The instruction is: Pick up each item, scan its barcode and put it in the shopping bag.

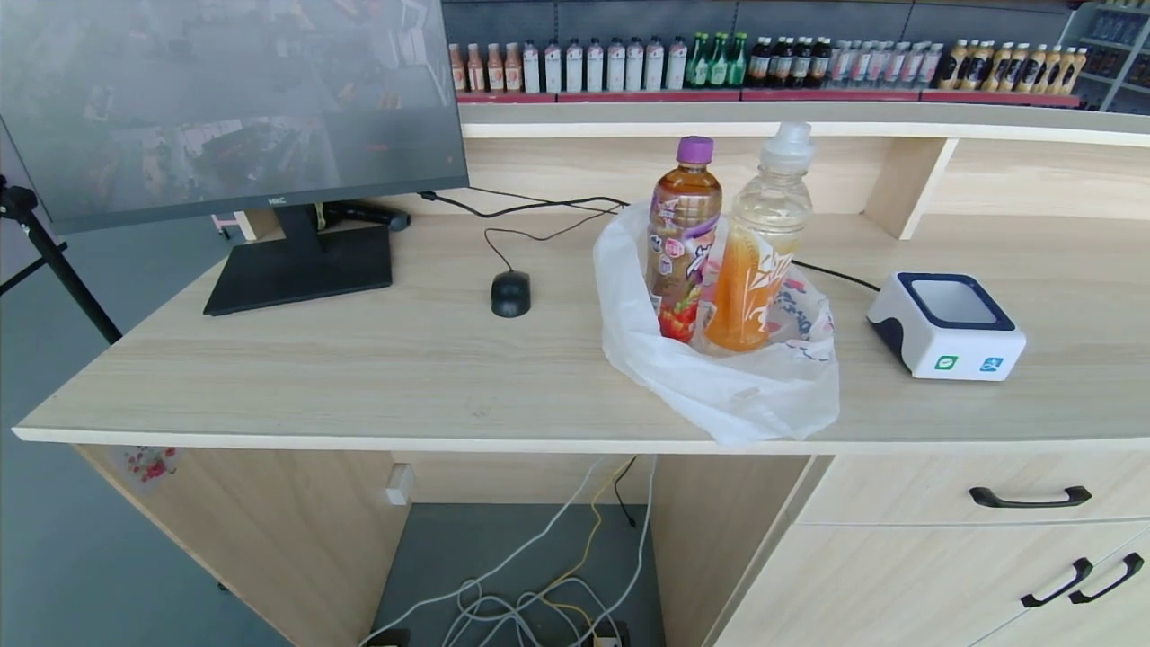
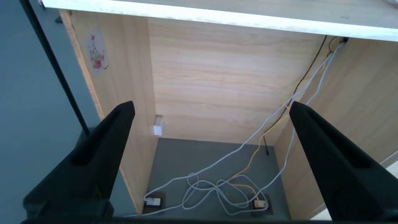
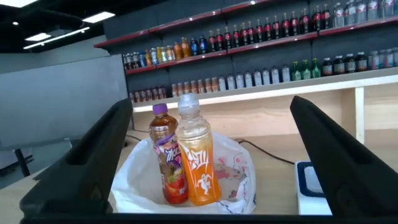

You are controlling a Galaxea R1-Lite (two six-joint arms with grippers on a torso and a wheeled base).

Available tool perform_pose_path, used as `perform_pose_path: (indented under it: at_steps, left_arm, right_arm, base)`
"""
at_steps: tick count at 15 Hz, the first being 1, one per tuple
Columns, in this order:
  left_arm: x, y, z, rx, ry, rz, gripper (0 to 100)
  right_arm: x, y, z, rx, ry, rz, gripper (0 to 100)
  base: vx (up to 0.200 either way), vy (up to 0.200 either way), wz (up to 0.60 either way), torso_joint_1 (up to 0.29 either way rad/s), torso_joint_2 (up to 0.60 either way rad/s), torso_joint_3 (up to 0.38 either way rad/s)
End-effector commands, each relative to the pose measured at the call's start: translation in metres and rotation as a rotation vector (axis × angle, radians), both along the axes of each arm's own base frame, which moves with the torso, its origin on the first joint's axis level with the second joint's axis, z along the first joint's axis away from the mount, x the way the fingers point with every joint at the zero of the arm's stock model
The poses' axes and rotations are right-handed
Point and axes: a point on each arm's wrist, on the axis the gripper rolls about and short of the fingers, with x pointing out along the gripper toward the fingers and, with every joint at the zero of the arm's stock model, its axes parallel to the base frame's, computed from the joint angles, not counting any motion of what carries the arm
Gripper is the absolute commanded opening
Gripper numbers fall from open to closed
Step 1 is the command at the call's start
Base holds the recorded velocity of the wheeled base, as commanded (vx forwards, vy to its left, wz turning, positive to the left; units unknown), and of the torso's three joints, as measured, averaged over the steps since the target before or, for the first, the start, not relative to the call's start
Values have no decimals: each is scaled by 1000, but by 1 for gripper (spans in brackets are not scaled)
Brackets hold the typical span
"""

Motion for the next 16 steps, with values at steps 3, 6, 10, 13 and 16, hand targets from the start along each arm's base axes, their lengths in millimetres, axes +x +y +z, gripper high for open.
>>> perform_pose_path:
  at_steps: [3, 6, 10, 13, 16]
  left_arm:
    - [0, 0, 0, 15, -1, -3, 100]
    - [0, 0, 0, 15, -1, -1, 100]
    - [0, 0, 0, 17, -1, -3, 100]
    - [0, 0, 0, 15, 1, -3, 100]
    - [0, 0, 0, 12, 1, -3, 100]
  right_arm:
    - [-77, -35, -87, -298, 119, 136, 100]
    - [-80, -39, -130, -545, 277, 204, 100]
    - [-81, -38, -138, -553, 412, 159, 100]
    - [-65, -27, -135, -467, 744, -104, 100]
    - [-72, -25, -136, -373, 703, -256, 100]
  base:
    - [0, 0, 0, 0, 0, 0]
    - [0, 0, 0, 0, 0, 0]
    - [0, 0, 0, 0, 0, 0]
    - [0, 0, 0, 0, 0, 0]
    - [0, 0, 0, 0, 0, 0]
